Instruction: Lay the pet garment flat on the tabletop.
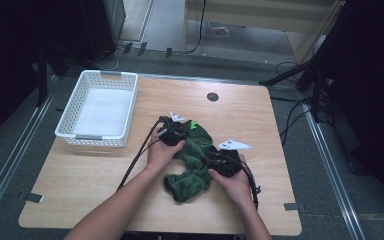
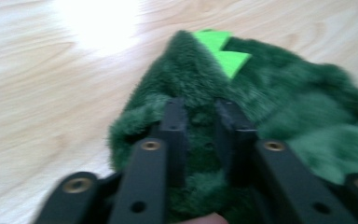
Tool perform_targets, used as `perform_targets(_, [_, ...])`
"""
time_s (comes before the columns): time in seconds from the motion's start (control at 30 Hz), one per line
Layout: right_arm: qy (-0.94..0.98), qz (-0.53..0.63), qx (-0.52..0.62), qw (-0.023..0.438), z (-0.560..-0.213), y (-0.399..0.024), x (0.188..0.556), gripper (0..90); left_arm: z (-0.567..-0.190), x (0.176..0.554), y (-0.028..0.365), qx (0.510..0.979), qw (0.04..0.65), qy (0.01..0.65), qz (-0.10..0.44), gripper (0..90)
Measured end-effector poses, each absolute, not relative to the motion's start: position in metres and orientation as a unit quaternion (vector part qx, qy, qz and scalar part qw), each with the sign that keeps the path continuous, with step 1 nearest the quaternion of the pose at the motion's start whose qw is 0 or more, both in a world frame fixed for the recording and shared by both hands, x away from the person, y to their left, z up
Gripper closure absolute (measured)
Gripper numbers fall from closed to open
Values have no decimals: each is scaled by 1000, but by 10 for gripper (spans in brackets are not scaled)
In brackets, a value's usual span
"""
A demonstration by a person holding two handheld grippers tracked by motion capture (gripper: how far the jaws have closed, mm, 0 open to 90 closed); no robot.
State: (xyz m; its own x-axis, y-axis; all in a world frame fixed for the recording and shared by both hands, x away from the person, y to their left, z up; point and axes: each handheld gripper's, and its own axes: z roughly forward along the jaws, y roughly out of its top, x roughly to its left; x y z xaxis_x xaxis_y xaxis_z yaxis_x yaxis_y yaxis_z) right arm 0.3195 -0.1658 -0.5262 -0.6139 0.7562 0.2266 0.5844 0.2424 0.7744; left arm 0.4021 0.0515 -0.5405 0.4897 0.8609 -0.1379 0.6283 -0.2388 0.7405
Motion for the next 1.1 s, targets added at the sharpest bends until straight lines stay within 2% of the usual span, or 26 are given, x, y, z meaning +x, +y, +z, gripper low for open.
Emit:
perform_targets(0.07, [764,457,441,109,-517,-176,320,646,-535,396,59,752,416,487,155,670])
perform_targets(0.17, [746,448,465,161,-505,-194,322,645,-523,389,68,733,449,487,156,643])
perform_targets(0.2, [739,453,473,156,-505,-197,324,645,-523,389,68,733,449,487,156,641])
perform_targets(0.37, [743,428,488,165,-517,-185,334,636,-530,374,45,782,425,432,145,652])
perform_targets(0.47, [757,401,490,162,-526,-178,338,637,-536,370,40,794,410,424,149,647])
perform_targets(0.53, [770,376,486,171,-533,-178,338,814,-543,368,38,802,389,426,158,641])
perform_targets(0.57, [769,376,486,175,-534,-181,336,869,-543,368,38,802,389,426,158,639])
perform_targets(0.6, [769,379,485,172,-535,-185,336,882,-544,368,39,800,389,430,157,633])
perform_targets(0.8, [774,366,488,169,-541,-194,333,887,-546,369,41,794,387,443,152,609])
perform_targets(0.93, [767,361,497,186,-538,-198,334,881,-546,371,42,788,393,451,146,605])
perform_targets(0.97, [764,364,502,177,-538,-199,334,841,-546,371,43,788,395,451,141,593])
perform_targets(1.0, [764,364,502,177,-538,-199,334,841,-545,371,44,787,398,449,141,593])
perform_targets(1.03, [759,378,501,169,-533,-201,334,780,-543,369,46,783,408,447,142,573])
perform_targets(1.1, [754,395,497,171,-527,-203,332,766,-537,364,53,770,429,447,149,567])
